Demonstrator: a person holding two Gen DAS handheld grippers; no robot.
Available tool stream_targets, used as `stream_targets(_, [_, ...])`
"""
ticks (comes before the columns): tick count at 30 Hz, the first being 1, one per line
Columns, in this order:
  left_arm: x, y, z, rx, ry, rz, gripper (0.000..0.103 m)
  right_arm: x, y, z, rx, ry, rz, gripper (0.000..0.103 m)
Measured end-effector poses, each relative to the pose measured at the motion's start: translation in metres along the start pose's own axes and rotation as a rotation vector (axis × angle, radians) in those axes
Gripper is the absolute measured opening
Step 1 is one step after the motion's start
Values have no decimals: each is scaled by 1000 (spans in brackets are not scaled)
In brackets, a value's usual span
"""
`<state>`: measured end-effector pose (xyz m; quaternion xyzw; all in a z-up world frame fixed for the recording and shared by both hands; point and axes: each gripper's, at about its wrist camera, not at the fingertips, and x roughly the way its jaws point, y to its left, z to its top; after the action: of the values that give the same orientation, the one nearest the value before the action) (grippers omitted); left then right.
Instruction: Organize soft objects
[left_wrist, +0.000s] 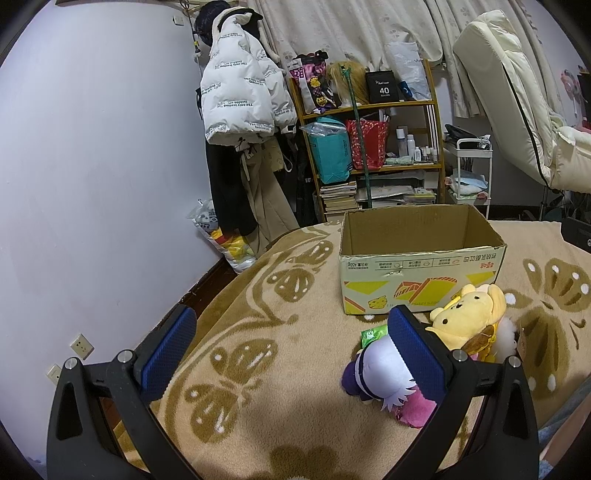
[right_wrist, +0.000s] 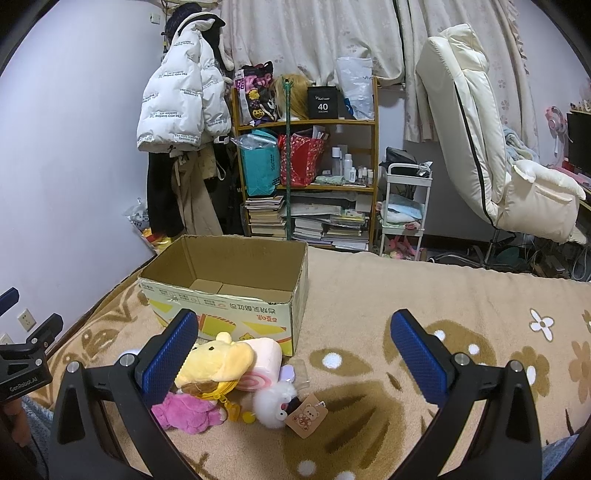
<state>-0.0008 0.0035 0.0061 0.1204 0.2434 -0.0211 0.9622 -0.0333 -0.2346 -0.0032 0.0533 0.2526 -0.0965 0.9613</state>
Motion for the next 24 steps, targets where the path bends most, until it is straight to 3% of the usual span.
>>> stream_targets(16, [-2, 2, 1, -1, -9, 15, 102, 0, 2, 0, 4, 2, -3, 103])
stream_targets(24, [3, 8, 5, -28, 2, -5, 102, 0, -7, 5, 55, 16, 46, 103])
